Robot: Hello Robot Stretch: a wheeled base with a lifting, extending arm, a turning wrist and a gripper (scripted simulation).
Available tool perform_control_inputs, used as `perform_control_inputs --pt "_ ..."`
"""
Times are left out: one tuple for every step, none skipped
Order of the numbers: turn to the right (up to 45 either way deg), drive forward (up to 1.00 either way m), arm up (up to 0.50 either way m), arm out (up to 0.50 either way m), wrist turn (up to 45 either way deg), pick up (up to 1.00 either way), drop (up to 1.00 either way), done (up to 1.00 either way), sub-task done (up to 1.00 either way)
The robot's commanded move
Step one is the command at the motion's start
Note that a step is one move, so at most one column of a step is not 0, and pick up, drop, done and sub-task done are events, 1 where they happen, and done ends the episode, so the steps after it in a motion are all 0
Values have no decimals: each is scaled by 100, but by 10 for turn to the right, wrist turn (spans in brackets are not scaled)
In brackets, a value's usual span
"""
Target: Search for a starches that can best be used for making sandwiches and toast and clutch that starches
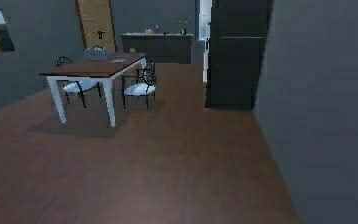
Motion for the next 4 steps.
perform_control_inputs --pt "0 100 0 0 0 0 0 0 0" --pt "0 100 0 0 0 0 0 0 0" --pt "0 100 0 0 0 0 0 0 0" --pt "390 0 0 0 0 0 0 0 0"
